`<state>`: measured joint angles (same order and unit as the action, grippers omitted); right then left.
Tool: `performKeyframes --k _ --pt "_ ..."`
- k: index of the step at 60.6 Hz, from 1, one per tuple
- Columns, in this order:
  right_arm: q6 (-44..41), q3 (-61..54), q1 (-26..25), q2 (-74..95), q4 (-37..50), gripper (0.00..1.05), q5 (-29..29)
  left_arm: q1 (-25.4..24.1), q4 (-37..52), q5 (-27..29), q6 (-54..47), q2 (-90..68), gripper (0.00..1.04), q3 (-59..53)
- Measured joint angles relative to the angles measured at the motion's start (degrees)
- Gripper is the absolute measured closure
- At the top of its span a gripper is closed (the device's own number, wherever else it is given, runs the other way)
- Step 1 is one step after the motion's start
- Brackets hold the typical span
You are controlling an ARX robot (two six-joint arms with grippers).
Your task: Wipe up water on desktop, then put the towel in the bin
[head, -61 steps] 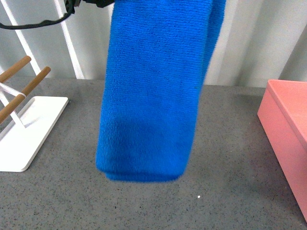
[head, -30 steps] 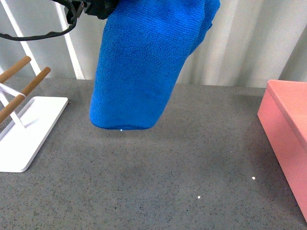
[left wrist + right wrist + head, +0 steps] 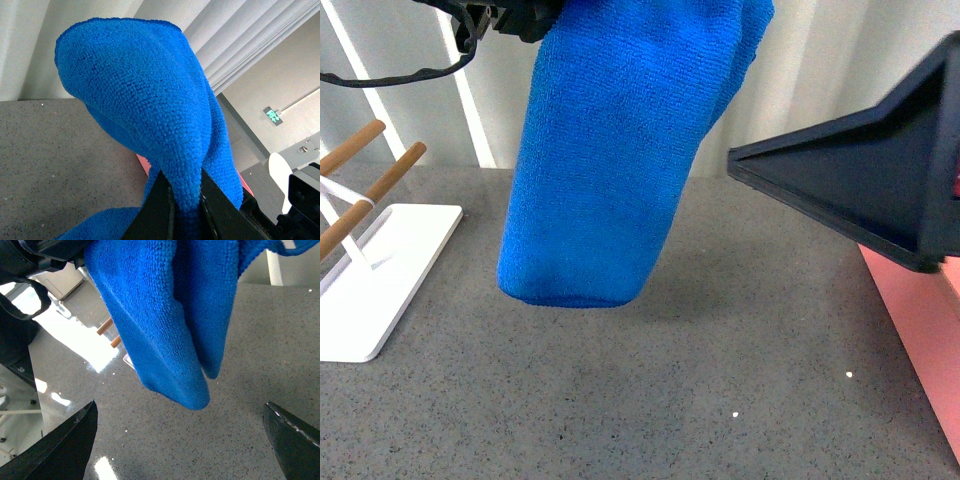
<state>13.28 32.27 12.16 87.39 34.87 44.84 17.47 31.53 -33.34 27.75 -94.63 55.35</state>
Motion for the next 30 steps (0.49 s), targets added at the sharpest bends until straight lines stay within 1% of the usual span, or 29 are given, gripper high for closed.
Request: performKeyframes --k 7,20,30 --pt "-1.03 5.03 2.14 4.70 -1.95 0.07 -2.38 0.00 0.00 -0.02 0.00 0.00 1.00 0.00" --pt "-3.26 12.26 5.86 8.87 -4.35 0.07 -1.20 0.00 0.00 -0.02 0.00 0.00 1.00 0.00" --pt "-5.20 18.08 8.41 12.50 -7.41 0.07 -2.32 0.00 0.00 -0.02 0.02 0.00 1.00 0.00"
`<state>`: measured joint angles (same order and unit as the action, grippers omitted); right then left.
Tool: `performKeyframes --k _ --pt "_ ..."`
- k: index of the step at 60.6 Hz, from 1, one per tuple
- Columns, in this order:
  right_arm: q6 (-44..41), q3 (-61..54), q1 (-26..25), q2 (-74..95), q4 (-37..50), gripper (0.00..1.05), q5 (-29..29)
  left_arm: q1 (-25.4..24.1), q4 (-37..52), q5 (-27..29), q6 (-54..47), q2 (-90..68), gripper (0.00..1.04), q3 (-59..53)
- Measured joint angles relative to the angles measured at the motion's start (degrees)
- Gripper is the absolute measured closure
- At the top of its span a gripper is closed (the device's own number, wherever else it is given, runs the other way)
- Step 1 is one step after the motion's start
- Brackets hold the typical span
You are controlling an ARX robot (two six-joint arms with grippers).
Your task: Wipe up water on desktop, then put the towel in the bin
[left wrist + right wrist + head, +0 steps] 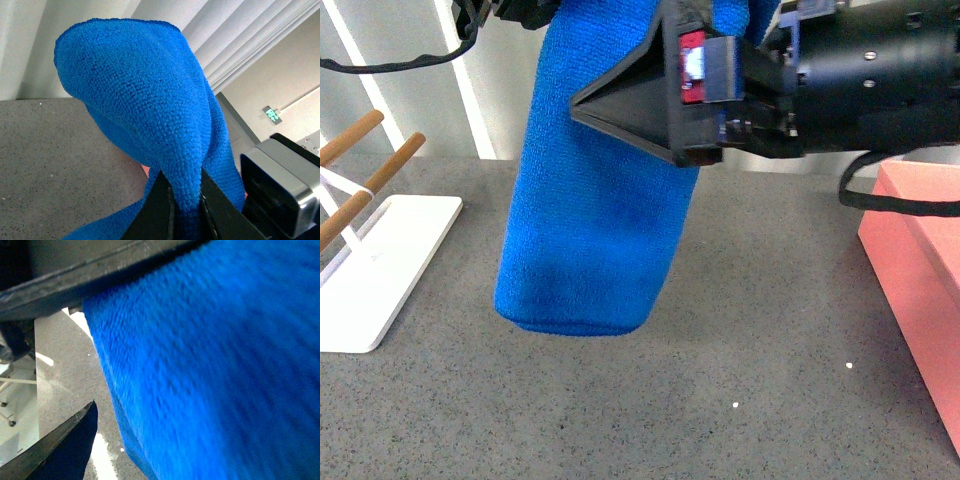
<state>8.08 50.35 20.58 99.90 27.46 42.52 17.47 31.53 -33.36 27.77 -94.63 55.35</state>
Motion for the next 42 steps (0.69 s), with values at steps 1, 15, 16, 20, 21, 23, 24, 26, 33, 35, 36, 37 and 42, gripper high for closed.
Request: performKeyframes --k 1,15,16,20,21,23,24,26,33,35,36,37,42 --pt "-0.07 0.37 0.15 0.26 -0.20 0.07 -0.13 0.00 0.00 -0.02 -0.02 0.00 1.00 0.00" --pt "-1.25 4.92 1.57 4.20 2.71 0.07 -1.66 -0.04 0.00 0.15 -0.02 0.00 1.00 0.00" --pt "-1.22 5.42 1.62 4.44 2.38 0.07 -1.49 -0.04 0.00 0.17 -0.02 0.00 1.00 0.00" --pt "-0.61 7.56 1.81 5.42 1.92 0.07 -1.53 -0.04 0.00 0.17 -0.02 0.00 1.00 0.00" --pt "-0.20 8.13 1.88 5.66 1.77 0.10 -1.92 -0.04 0.00 0.17 -0.02 0.00 1.00 0.00" --pt "0.24 8.92 1.95 5.92 1.27 0.15 -2.62 -0.04 0.00 0.22 -0.02 0.00 1.00 0.00" --pt "0.66 9.27 1.99 6.01 1.03 0.19 -2.86 -0.04 0.00 0.24 -0.02 0.00 1.00 0.00" --pt "1.27 9.62 2.08 6.12 0.98 0.26 -3.06 -0.04 0.00 0.28 -0.02 0.00 1.00 0.00" --pt "2.14 9.73 2.45 6.14 0.79 0.43 -4.59 -0.09 0.00 0.37 -0.02 0.00 1.00 0.00" --pt "2.62 9.66 2.54 6.12 1.09 0.50 -5.05 -0.09 0.00 0.42 -0.02 0.00 1.00 0.00" --pt "2.71 9.60 2.58 6.08 1.22 0.54 -5.35 -0.09 0.00 0.39 -0.02 0.00 1.00 0.00" --pt "2.75 9.57 2.60 6.08 1.22 0.57 -5.66 -0.09 0.00 0.39 0.02 0.00 1.00 0.00" --pt "3.02 9.20 2.60 5.92 1.18 0.69 -6.71 -0.09 0.00 0.35 0.15 0.00 0.87 0.00"
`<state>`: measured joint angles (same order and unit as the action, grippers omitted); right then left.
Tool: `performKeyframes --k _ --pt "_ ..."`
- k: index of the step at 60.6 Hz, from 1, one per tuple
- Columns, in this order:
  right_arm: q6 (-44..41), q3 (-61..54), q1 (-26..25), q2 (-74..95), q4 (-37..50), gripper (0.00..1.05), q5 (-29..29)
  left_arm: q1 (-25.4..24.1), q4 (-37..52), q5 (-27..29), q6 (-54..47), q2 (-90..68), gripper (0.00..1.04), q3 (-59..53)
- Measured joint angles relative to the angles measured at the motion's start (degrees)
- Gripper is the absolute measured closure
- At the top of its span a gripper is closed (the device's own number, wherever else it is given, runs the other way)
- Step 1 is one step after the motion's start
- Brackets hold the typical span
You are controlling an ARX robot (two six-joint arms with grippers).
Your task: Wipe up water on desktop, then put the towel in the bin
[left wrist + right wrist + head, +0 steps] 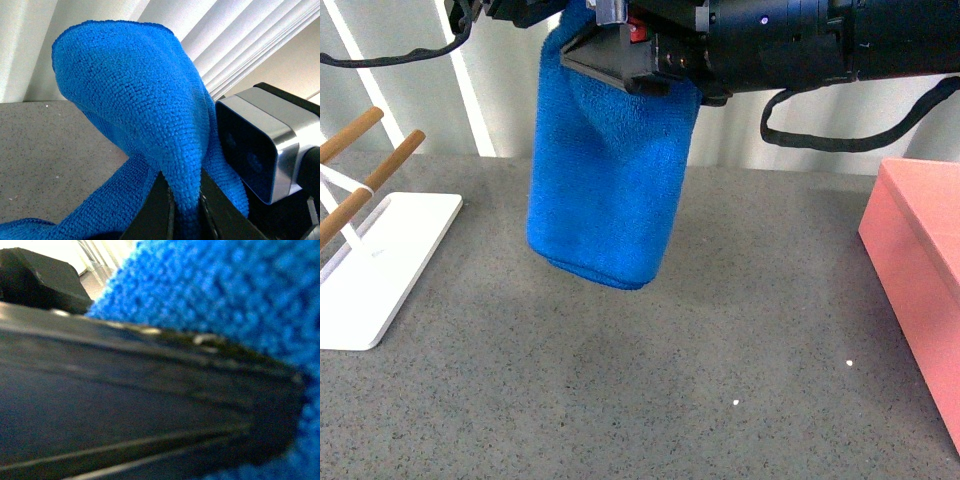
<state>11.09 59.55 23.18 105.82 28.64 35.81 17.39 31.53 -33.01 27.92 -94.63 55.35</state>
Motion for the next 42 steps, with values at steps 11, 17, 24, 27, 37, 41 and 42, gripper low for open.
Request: performKeyframes --k 11,17,24,27,37,41,42 --pt "0.00 -1.07 -0.37 -0.22 -0.44 0.92 -0.68 0.02 0.00 -0.20 0.07 0.00 0.62 0.00" --pt "-0.09 -1.42 -0.61 -0.63 -0.63 0.98 -0.68 0.02 0.00 -0.15 0.11 0.00 0.48 0.00" --pt "-0.15 -1.70 -0.83 -1.51 -0.66 0.98 -0.63 0.02 0.00 -0.15 0.24 0.00 0.29 0.00" --pt "-0.24 -1.70 -0.94 -1.86 -0.70 0.98 -0.57 0.02 0.00 -0.11 0.26 0.00 0.20 0.00" --pt "-0.33 -1.75 -1.18 -2.23 -0.83 0.98 -0.37 -0.02 0.00 0.02 0.26 0.00 0.06 0.00" --pt "-0.35 -1.86 -1.20 -2.27 -0.85 0.98 -0.26 -0.02 0.00 0.07 0.26 0.00 0.07 0.00" --pt "-0.37 -1.90 -1.22 -2.29 -0.85 0.98 -0.26 -0.02 0.00 0.04 0.26 0.00 0.07 0.00"
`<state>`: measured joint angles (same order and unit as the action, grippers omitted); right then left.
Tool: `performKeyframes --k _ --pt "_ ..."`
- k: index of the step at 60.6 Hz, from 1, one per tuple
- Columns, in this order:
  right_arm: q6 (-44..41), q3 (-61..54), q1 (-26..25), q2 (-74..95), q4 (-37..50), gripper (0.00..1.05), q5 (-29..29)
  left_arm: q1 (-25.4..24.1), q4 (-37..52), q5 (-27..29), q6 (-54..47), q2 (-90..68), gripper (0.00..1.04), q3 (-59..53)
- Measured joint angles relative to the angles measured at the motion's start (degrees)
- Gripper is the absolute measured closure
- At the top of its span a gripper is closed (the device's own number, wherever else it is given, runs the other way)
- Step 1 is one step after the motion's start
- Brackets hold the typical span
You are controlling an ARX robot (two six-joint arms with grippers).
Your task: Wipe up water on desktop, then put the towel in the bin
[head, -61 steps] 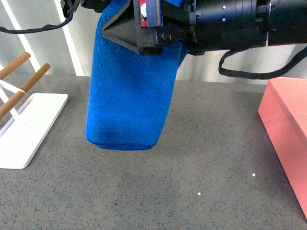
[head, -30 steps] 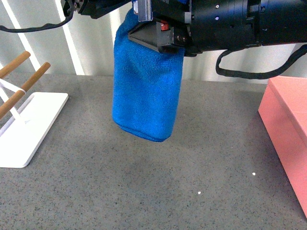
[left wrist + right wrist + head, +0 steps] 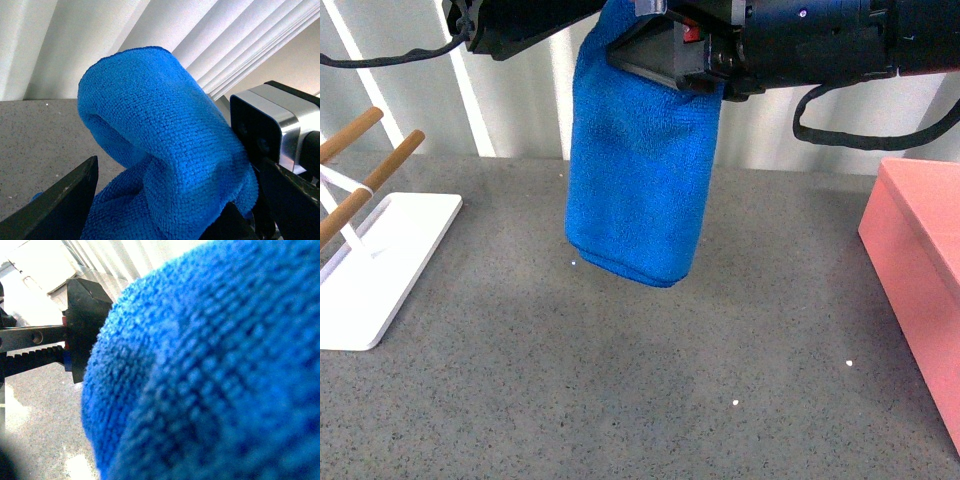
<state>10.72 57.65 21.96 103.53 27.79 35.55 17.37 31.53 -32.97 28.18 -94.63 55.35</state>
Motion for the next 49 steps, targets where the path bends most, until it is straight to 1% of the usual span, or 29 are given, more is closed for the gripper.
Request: performKeyframes --k 3,5,6,8,9,11,12,13,15,17,18,21,23,27,37,39,49 --pt "-0.04 -0.20 -0.02 -0.11 -0.11 0.98 0.07 0.00 0.02 0.02 -0.04 0.00 0.07 0.00" --pt "-0.17 -0.39 -0.02 -0.26 -0.17 0.98 0.07 0.42 0.79 2.97 -1.05 0.00 0.08 -0.33" --pt "-0.17 -0.48 -0.02 -0.26 -0.20 0.98 0.07 1.09 3.02 8.96 -2.89 0.26 0.12 -1.25" --pt "-0.31 -0.68 -0.02 -0.35 -0.28 0.98 0.11 1.51 5.51 15.23 -5.07 0.61 0.15 -2.47" --pt "-0.33 -0.74 -0.02 -0.35 -0.31 0.98 0.11 1.73 8.00 21.53 -8.37 1.14 0.19 -3.98" --pt "-0.42 -0.85 -0.02 -0.35 -0.35 0.98 0.13 1.88 10.08 27.17 -10.99 1.77 0.22 -5.66" --pt "-0.44 -0.90 0.00 -0.35 -0.35 0.98 0.11 1.90 10.54 28.46 -11.65 1.95 0.23 -6.10" --pt "-0.44 -1.03 0.00 -0.35 -0.37 0.98 0.17 1.84 13.16 35.23 -15.37 3.67 0.30 -9.38" --pt "-0.46 -1.29 0.00 -0.35 -0.39 0.98 0.33 1.44 14.69 41.79 -18.88 5.33 0.35 -12.11" --pt "-0.48 -1.44 -0.02 -0.37 -0.42 0.98 0.46 0.74 15.80 45.79 -21.05 6.99 0.40 -14.69" --pt "-0.48 -1.46 -0.04 -0.37 -0.44 0.98 0.48 0.48 16.09 46.71 -21.62 7.56 0.42 -15.50" --pt "-0.50 -1.53 -0.17 -0.46 -0.44 0.98 0.48 -0.70 17.16 47.87 -23.26 9.84 0.49 -18.62" --pt "-0.57 -1.57 -0.35 -0.52 -0.44 0.98 0.46 -1.92 18.05 47.82 -24.59 11.89 0.56 -21.44" --pt "-0.74 -1.57 -0.48 -0.57 -0.44 0.98 0.46 -4.00 19.26 46.77 -26.01 15.02 0.71 -26.21" --pt "-1.20 -1.75 -0.33 -0.81 -0.44 0.98 0.63 -6.32 20.31 43.34 -27.10 20.98 0.98 -34.27" --pt "-1.33 -1.77 -0.39 -0.94 -0.44 0.98 0.61 -6.64 20.33 43.08 -27.04 22.14 1.01 -35.36" --pt "-1.57 -2.08 -0.94 -1.20 -0.44 0.98 0.74 -9.70 20.06 40.50 -27.61 29.22 1.01 -42.01"
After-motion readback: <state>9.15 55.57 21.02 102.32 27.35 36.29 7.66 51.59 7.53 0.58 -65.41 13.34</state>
